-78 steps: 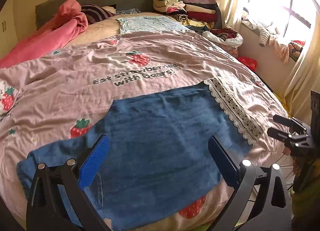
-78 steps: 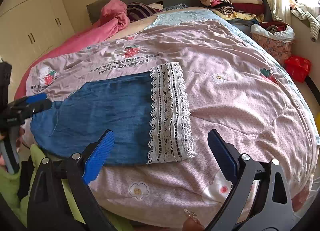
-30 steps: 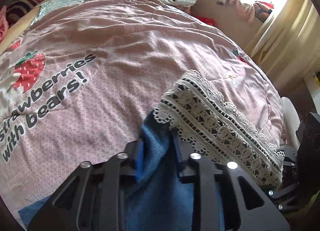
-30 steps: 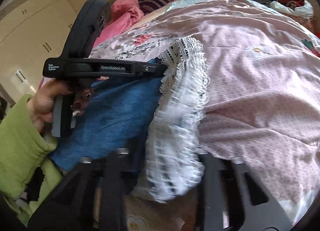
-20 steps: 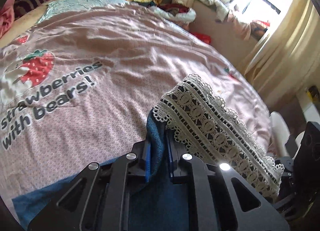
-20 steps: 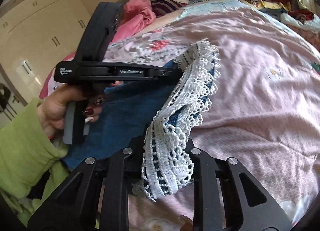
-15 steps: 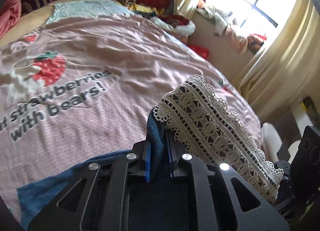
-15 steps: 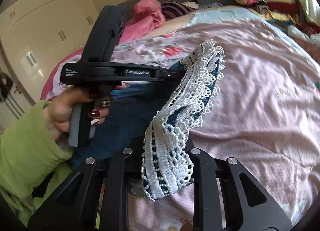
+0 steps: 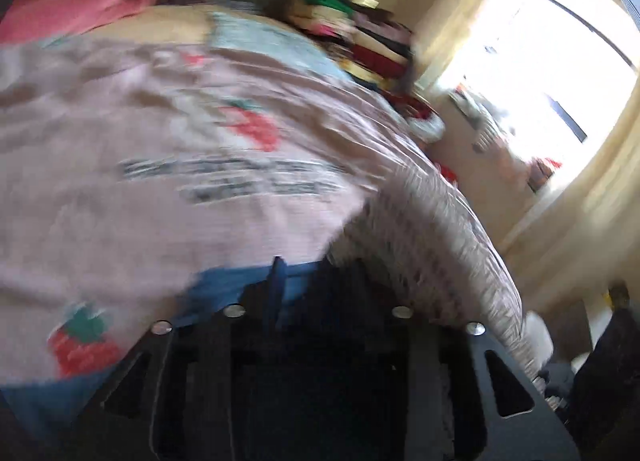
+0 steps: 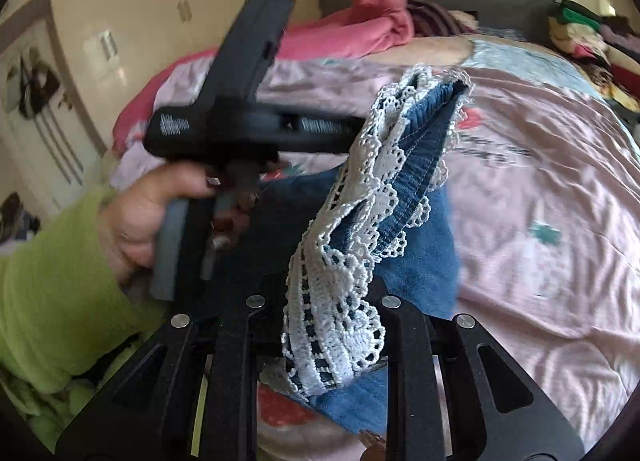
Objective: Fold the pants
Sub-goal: 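Grasp the lace-trimmed leg with the right gripper and lift it, then fold the lace leg over onto the other leg and open the right gripper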
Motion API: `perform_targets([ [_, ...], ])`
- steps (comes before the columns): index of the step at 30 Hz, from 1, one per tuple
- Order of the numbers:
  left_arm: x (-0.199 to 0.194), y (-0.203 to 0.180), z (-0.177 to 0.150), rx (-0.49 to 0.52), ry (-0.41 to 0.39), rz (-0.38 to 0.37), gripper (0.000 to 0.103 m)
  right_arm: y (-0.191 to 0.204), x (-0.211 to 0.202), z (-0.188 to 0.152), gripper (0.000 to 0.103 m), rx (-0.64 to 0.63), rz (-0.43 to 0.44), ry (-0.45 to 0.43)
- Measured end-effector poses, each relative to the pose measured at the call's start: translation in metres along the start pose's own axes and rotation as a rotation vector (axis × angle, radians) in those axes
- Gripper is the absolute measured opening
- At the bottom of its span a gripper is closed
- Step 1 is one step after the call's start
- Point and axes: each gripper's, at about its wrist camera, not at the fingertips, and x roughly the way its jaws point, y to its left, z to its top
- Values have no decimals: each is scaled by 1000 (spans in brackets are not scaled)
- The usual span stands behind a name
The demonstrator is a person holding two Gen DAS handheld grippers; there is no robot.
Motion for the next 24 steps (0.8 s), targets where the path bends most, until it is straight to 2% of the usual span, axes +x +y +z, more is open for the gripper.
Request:
perform_targets([
  [2,-21,23,-7,-77,-32,44,41,17,13,-3,15,-38,-7,37],
  [5,-55,45,-23,-121,-95,116,41,38,33,-8,15,-104,-26,88],
  [7,-71,61,-35,-164,-125,108,42,50,44,-13,15,-151,-44,121],
  [8,-76,66,-41,-188,-127,101,46,53,48,-15,16,-161,-50,133],
  [11,-88,83,-52,-257,-143,52,48,62,54,-21,22,-181,-35,149],
  [12,-89,84,-54,-265,-144,36,48,65,54,-22,24,-187,-22,148],
  [13,-89,83,-54,-263,-146,30,48,69,53,-22,30,-195,-15,145],
  [17,-82,79,-58,-265,-135,-24,50,78,36,-22,38,-207,50,108],
  [19,-79,78,-61,-258,-119,-15,52,77,20,-22,48,-198,79,75],
  [23,-71,76,-60,-256,-92,-17,52,59,-8,-18,57,-145,84,5],
  [24,-68,75,-59,-255,-85,-14,59,51,-13,-17,59,-122,72,-8],
])
